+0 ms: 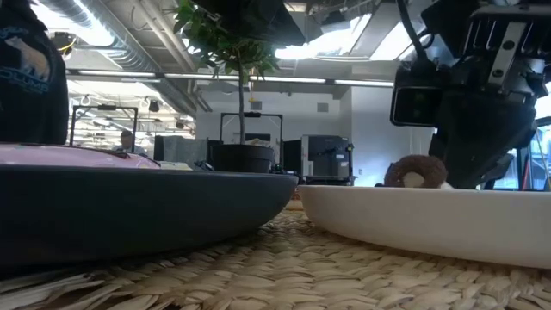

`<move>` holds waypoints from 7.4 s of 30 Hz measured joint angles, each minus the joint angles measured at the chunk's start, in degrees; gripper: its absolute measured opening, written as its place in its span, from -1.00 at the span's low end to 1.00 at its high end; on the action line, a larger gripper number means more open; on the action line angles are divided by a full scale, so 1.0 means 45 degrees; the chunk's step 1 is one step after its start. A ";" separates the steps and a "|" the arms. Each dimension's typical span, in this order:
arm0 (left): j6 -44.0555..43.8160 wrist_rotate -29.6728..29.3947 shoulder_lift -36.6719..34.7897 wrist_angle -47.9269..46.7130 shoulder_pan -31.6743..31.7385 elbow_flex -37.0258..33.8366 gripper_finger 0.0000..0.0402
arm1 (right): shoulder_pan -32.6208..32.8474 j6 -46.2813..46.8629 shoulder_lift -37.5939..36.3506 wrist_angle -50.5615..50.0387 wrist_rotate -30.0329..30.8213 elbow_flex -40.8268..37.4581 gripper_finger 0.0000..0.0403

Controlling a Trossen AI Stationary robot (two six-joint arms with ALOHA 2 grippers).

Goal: Pick & Place donuts
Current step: Put the small black donut on the white plate, then put the small blue donut on the white plate, then put the small brown donut on the white plate

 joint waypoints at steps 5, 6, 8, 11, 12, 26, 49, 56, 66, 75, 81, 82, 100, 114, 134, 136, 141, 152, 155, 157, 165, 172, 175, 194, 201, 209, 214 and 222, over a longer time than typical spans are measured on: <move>0.0002 -0.0004 0.0000 -0.0003 -0.0002 0.0000 -0.35 | 0.0000 -0.0328 -0.0154 0.0001 -0.0359 0.0000 -0.93; 0.0004 -0.0002 0.0000 -0.0005 0.0000 0.0000 -0.35 | 0.0000 -0.0347 -0.0156 0.0012 -0.0361 0.0000 -0.92; 0.0004 -0.0004 0.0000 -0.0005 0.0000 0.0000 -0.35 | 0.0000 -0.0355 -0.0156 -0.0026 -0.0361 0.0000 -0.88; 0.0004 -0.0004 0.0000 -0.0005 0.0000 0.0000 -0.35 | 0.0000 -0.0363 -0.0156 -0.0078 -0.0371 0.0000 -0.78; 0.0004 -0.0004 0.0000 -0.0005 0.0000 0.0000 -0.35 | 0.0000 -0.0373 -0.0156 -0.0087 -0.0379 0.0000 -0.73; 0.0004 0.0244 0.0005 -0.0005 0.0000 0.0000 -0.35 | -0.0005 -0.0393 -0.0770 -0.0987 -0.0608 0.0000 -0.31; -0.0006 0.0316 0.0010 -0.0399 0.0000 0.0005 -0.35 | -0.0758 -0.1303 -0.7906 -1.1742 0.5668 0.0010 -0.33; -0.0006 0.0311 0.0010 -0.0398 0.0019 0.0005 -0.35 | -0.2370 -0.0343 -0.8753 -1.4835 0.9159 0.0005 -0.33; -0.0012 0.0396 0.0010 -0.0399 0.0087 0.0005 -0.35 | -0.5703 -0.1040 -0.7662 -1.4848 0.7886 0.0010 -0.33; -0.0030 0.0438 0.0010 -0.0675 0.0087 0.0005 -0.35 | -0.7935 -0.2321 -0.6415 -1.4601 0.7678 0.0006 -0.33; -0.0011 0.0439 0.0010 -0.0675 0.0087 0.0005 -0.35 | -0.8521 -0.3037 -0.5437 -1.3833 0.7190 0.0006 -0.33; -0.0011 0.0443 0.0010 -0.0675 0.0087 0.0005 -0.35 | -0.8627 -0.3047 -0.5283 -1.3786 0.7071 0.0005 -0.33; 0.0004 0.0428 0.0010 -0.0893 0.0087 0.0005 -0.35 | -0.9345 -0.4697 -0.4061 -1.3520 0.7084 0.0010 -0.67; 0.0008 0.0179 0.0010 -0.1345 0.0087 0.0005 -0.35 | -0.7377 -0.6382 -0.5317 -1.3916 0.6992 0.0962 -0.90; 0.0008 -0.0374 0.0010 -0.1350 0.0087 0.0005 -0.35 | 0.0818 -0.6034 -0.3114 -1.0217 0.7177 0.4048 -0.94; 0.0008 -0.0369 0.0010 -0.1350 0.0090 0.0005 -0.35 | 0.1006 -0.6167 -0.2374 -1.0204 0.7175 0.4441 -0.94; 0.0008 -0.0359 0.0010 -0.1350 0.0087 0.0005 -0.35 | 0.1258 -0.6423 -0.0605 -1.0235 0.6341 0.5443 -0.94; -0.0027 -0.0014 0.0010 -0.1350 0.0080 0.0005 -0.35 | 0.1540 -0.6372 0.1447 -1.0293 0.5749 0.6523 -0.94; -0.0030 0.0192 0.0010 -0.1350 0.0078 0.0005 -0.35 | 0.1540 -0.6329 0.1601 -1.0292 0.5749 0.6523 -0.94; -0.0033 0.0300 0.0010 -0.1350 0.0078 0.0005 -0.35 | 0.1540 -0.6325 0.1674 -1.0259 0.5749 0.6523 -0.92; -0.0026 0.0316 0.0010 -0.1350 0.0078 0.0005 -0.35 | 0.1535 -0.6353 0.1994 -1.0229 0.5744 0.6523 -0.79; -0.0006 0.0316 0.0010 -0.1350 0.0078 0.0005 -0.35 | 0.1535 -0.6382 0.2010 -1.0244 0.5739 0.6523 -0.57; -0.0001 0.0316 0.0010 -0.1350 0.0078 0.0005 -0.35 | 0.1535 -0.6399 0.2010 -1.0253 0.5744 0.6523 -0.46; -0.1140 -0.0572 -0.0459 -0.4173 -0.0248 -0.0005 -0.35 | -0.0078 -1.1051 0.1908 -0.9558 0.5873 0.7782 -0.34; -0.3046 0.1108 -0.1339 -0.6213 -0.0713 -0.0005 -0.35 | -0.0968 -1.2362 0.1913 -0.7869 0.5271 0.6974 -0.34; -0.3338 0.2031 -0.1520 -0.6309 -0.0957 -0.0005 -0.35 | -0.1551 -1.2443 0.1918 -0.6126 0.4419 0.5930 -0.34; -0.3343 0.2194 -0.1520 -0.6314 -0.0923 -0.0005 -0.35 | -0.1661 -1.2583 0.2302 -0.5857 0.4406 0.5712 -0.34; -0.3382 0.2338 -0.1515 -0.6407 -0.0923 -0.0005 -0.35 | -0.1799 -1.2993 0.3344 -0.5064 0.4471 0.5736 -0.34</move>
